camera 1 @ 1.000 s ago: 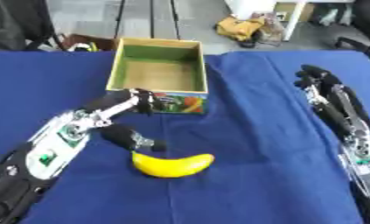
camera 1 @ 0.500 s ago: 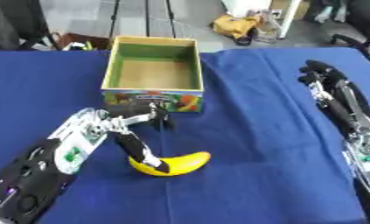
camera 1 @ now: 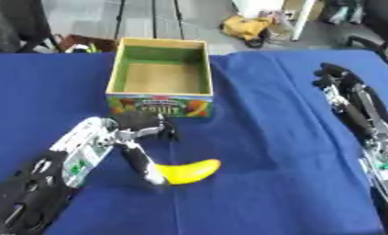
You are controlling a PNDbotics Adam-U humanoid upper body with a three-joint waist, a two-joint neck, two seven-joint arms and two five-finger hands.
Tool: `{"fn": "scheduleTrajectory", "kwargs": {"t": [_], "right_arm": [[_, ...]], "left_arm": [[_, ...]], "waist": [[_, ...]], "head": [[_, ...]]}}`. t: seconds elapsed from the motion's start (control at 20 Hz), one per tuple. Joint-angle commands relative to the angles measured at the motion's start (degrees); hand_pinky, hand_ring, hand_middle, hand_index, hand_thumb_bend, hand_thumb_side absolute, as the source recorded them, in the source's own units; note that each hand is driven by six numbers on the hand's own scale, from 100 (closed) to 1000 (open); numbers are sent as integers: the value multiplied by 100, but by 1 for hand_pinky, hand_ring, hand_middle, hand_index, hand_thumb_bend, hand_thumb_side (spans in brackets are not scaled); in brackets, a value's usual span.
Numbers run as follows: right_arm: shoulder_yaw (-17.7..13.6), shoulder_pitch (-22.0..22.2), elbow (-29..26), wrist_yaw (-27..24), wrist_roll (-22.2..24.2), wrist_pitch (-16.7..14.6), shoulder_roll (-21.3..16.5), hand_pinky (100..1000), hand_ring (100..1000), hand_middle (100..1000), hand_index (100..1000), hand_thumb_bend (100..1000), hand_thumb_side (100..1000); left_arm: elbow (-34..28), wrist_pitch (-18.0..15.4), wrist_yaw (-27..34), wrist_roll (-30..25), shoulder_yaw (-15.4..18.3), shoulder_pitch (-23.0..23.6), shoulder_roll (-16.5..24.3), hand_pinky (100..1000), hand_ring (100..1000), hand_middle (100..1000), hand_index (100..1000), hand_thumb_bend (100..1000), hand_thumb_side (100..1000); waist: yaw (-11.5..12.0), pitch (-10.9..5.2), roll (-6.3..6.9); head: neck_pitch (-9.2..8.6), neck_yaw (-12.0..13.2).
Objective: Pick up objects on the table and place them in the box.
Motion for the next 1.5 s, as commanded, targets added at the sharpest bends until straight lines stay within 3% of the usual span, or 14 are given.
{"fn": "scheduleTrajectory", "kwargs": {"t": [0.05, 0.45, 0.6, 0.75, 1.0, 1.5], "right_arm": [[-24, -47, -99, -13, 11, -22, -129, 841, 763, 774, 888, 100, 724], [-24, -40, -88, -6, 18, -28, -117, 841, 764, 774, 889, 100, 724], [-25, -38, -82, -3, 23, -29, -110, 841, 764, 775, 888, 100, 725], [-26, -31, -75, -2, 26, -33, -107, 842, 765, 775, 889, 100, 725], [-32, -22, -67, -5, 30, -40, -103, 842, 765, 775, 889, 100, 725], [-45, 3, -55, -3, 24, -37, -108, 842, 765, 775, 889, 100, 725]], "left_arm": [[-88, -68, -340, 126, 7, -54, -47, 652, 614, 615, 771, 870, 469], [147, -296, -1203, 471, -9, 96, -253, 609, 569, 574, 746, 733, 440], [247, -396, -1530, 639, 24, 135, -317, 597, 557, 558, 732, 655, 422], [372, -496, -1863, 807, 65, 178, -375, 580, 540, 537, 710, 523, 407], [642, -699, -2367, 1068, 167, 247, -468, 567, 521, 512, 679, 425, 404], [544, -792, -1873, 788, 265, 193, -187, 565, 516, 505, 667, 356, 434]], "waist": [[-7, -107, -5], [-10, -102, -16], [-5, -102, -23], [-3, -105, -31], [1, -109, -40], [2, -130, -29]], "head": [[4, -12], [4, -16], [5, -20], [0, -30], [2, -39], [15, -66]]}}
